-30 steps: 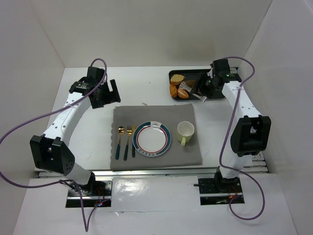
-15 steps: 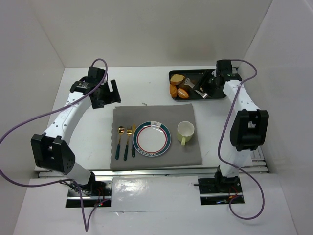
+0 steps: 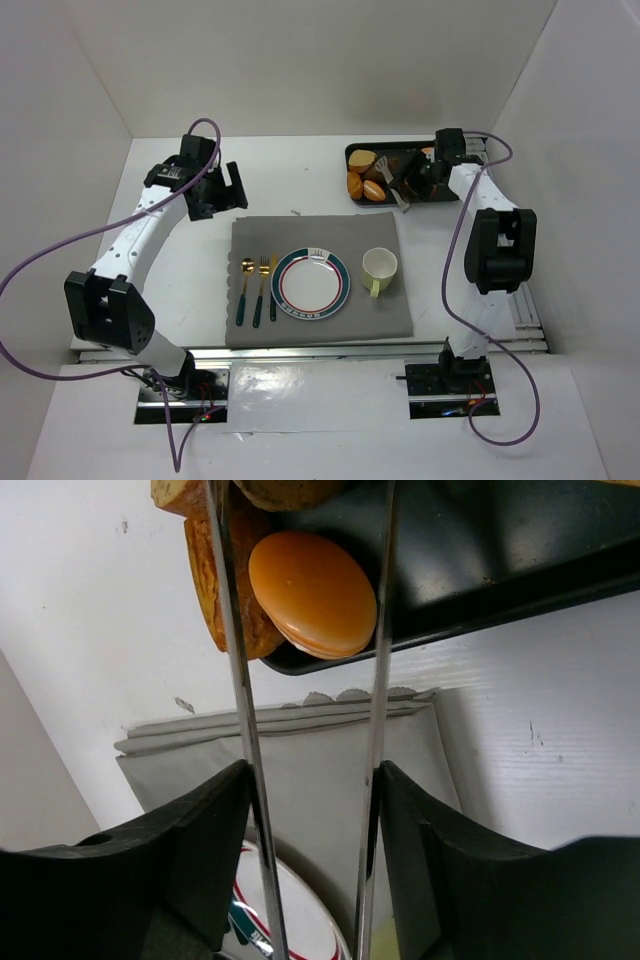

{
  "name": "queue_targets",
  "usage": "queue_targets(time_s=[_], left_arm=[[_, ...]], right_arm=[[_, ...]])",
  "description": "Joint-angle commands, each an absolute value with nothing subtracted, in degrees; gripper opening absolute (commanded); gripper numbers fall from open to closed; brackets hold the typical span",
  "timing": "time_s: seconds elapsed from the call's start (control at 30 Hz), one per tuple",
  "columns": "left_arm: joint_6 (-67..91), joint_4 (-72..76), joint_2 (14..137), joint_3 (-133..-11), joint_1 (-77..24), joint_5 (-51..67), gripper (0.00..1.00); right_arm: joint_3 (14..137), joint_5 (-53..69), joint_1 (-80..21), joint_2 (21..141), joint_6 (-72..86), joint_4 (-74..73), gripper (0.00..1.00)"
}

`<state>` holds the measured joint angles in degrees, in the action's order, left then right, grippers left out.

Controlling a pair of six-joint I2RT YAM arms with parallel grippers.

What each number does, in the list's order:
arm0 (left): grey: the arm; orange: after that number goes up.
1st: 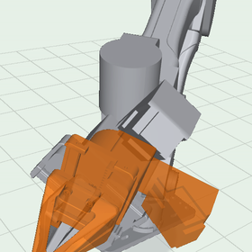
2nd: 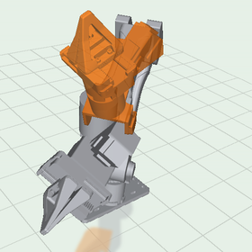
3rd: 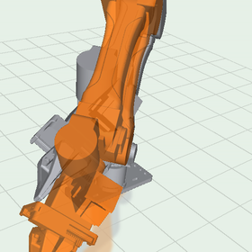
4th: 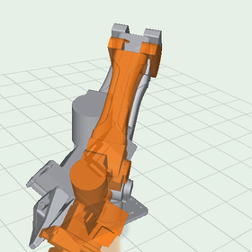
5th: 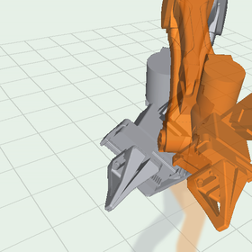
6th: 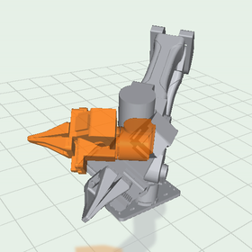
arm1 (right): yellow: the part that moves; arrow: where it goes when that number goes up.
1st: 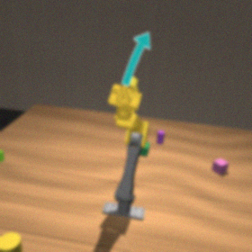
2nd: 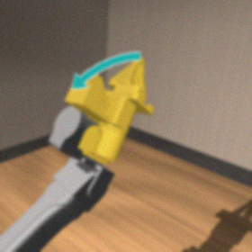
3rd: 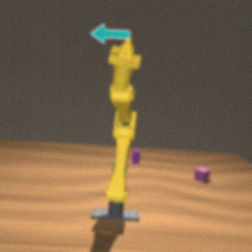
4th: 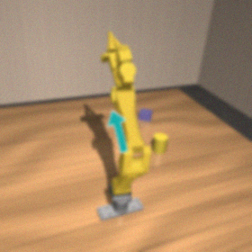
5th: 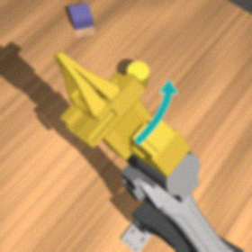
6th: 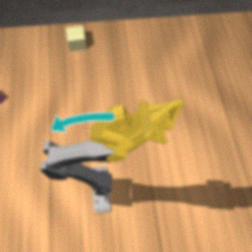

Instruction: Place the bread

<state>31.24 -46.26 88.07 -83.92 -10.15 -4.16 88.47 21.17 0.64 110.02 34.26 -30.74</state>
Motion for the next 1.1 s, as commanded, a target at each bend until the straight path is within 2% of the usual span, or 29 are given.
queue_targets(time_s=[0.0, 0.23, 0.27, 0.43, 0.8, 1.07], left_arm=[[29.8, -45.5, 88.6, -86.0, -9.8, -4.0, 0.99], [30.3, -45.5, 88.1, -85.4, -9.8, -4.0, 0.99], [30.3, -45.5, 88.1, -85.4, -9.8, -4.0, 0.99], [29.8, -45.5, 88.1, -85.4, -9.8, -4.0, 0.99], [29.8, -45.0, 88.1, -85.4, -9.8, -4.0, 0.99], [31.0, -44.5, 88.1, -86.6, -7.9, -1.2, 0.99]], right_arm=[[90.8, 22.1, 0.9, 109.9, 34.1, -27.4, 0.58], [89.5, 20.9, 0.9, 106.0, 33.5, -26.7, 0.39], [89.0, 20.2, 0.9, 104.9, 33.5, -26.7, 0.33], [89.6, 18.0, 0.9, 102.7, 33.0, -29.2, 0.26], [92.5, 15.0, 1.4, 97.6, 27.8, -35.8, 0.26], [98.5, 21.7, -1.1, 94.4, 16.2, -44.8, 0.26]])
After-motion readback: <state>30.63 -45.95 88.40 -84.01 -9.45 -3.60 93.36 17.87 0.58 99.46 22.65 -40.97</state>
